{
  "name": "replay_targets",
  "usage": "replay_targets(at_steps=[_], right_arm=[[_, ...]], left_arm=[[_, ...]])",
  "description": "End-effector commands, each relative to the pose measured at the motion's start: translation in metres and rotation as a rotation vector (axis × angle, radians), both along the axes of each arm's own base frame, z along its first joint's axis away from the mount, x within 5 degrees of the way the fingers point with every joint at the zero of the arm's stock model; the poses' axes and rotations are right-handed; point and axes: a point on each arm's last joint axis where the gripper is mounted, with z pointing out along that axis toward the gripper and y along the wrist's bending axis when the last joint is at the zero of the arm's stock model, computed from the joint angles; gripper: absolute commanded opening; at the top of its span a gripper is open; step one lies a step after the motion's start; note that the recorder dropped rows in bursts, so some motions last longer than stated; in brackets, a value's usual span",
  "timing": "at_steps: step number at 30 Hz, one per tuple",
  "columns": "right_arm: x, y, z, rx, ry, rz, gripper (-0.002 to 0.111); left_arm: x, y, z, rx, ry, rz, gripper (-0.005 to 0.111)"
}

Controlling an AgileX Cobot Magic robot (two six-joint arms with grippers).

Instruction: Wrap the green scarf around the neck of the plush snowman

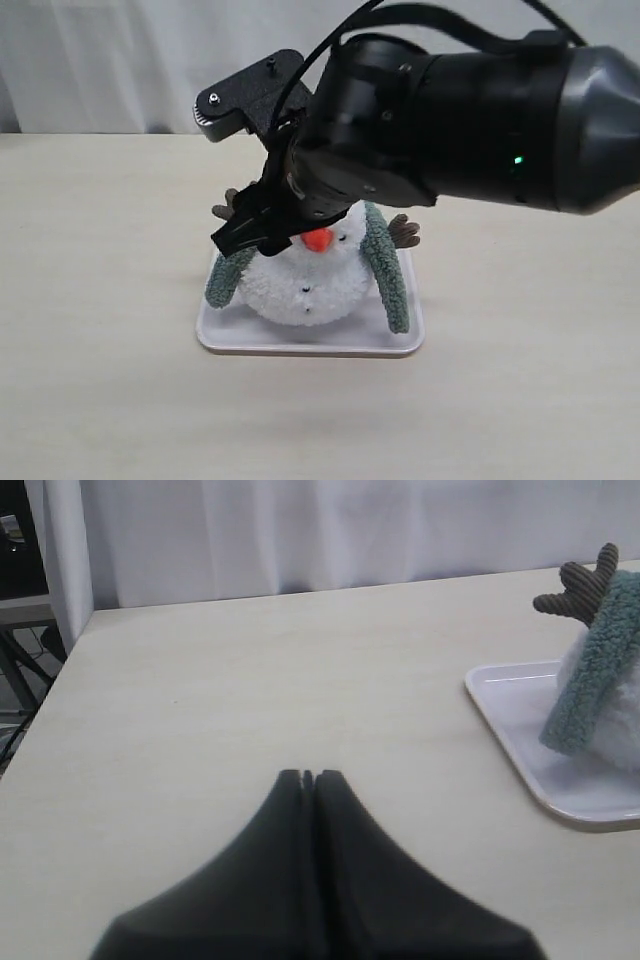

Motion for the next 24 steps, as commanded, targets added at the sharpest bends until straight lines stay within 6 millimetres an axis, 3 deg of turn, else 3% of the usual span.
replay_targets(at_steps=[1, 8, 13, 19, 24], right_arm=[[-0.011, 0.003, 0.018, 0.101, 0.041, 0.086, 0.066], [-0.038, 0.027, 0.005, 0.184, 0.193, 0.198, 0.065], [-0.062, 0.054, -0.036, 0.192, 0.278, 0.211, 0.064], [-0.047, 0.072, -0.086, 0.278, 0.316, 0.086, 0.064], [-0.021, 0.072, -0.113, 0.364, 0.319, -0.010, 0.064]], left_arm=[[0.000, 0.000, 0.000, -0.003, -0.007, 0.002, 0.000], [0.000, 0.000, 0.000, -0.003, -0.007, 0.002, 0.000], [0.000, 0.000, 0.000, -0.003, -0.007, 0.002, 0.000], [0.000, 0.000, 0.000, -0.003, -0.007, 0.002, 0.000], [0.000, 0.000, 0.000, -0.003, -0.007, 0.002, 0.000]])
